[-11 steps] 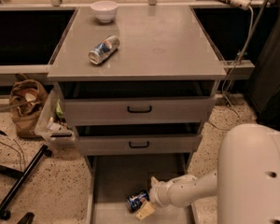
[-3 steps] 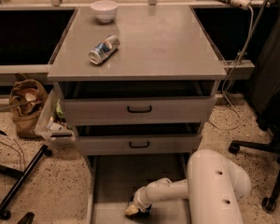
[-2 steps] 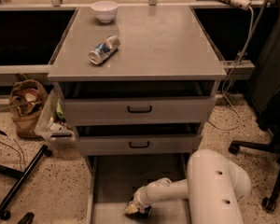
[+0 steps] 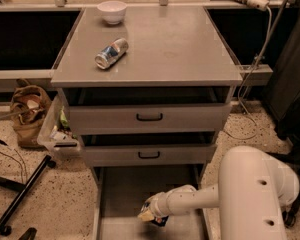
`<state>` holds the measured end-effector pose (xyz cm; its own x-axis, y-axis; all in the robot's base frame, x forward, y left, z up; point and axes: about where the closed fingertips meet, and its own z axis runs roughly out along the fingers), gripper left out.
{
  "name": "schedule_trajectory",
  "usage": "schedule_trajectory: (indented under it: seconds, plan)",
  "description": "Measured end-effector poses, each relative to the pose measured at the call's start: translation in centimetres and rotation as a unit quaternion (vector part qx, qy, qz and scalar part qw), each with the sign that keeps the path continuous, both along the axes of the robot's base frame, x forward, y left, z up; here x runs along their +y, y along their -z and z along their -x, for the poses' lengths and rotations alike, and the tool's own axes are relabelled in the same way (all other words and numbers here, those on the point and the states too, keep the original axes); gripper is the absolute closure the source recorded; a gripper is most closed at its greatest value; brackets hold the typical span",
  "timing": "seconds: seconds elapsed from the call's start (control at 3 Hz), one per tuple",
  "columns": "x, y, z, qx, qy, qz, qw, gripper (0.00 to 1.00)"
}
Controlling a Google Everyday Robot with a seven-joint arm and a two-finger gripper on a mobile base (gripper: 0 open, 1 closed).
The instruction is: Pick pepsi can from bottom drawer and place on counter
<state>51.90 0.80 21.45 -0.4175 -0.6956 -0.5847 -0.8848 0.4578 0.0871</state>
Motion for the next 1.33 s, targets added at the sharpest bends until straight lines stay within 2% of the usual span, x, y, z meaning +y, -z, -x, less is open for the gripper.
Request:
schedule_trajectory:
  seconds: [0.33,1.0,1.33]
  plan:
    - [-0.7,-7.1,0.3,-0.035,-0.005,-0.011,0.9993,1.0]
    - [1.2,-21.9,0.8,-0.091,-0.03,-0.009,0.9953,1.0]
    - [1.4,-24.3,-0.2,-0.114,-0.034,-0.007,0.9929,1.0]
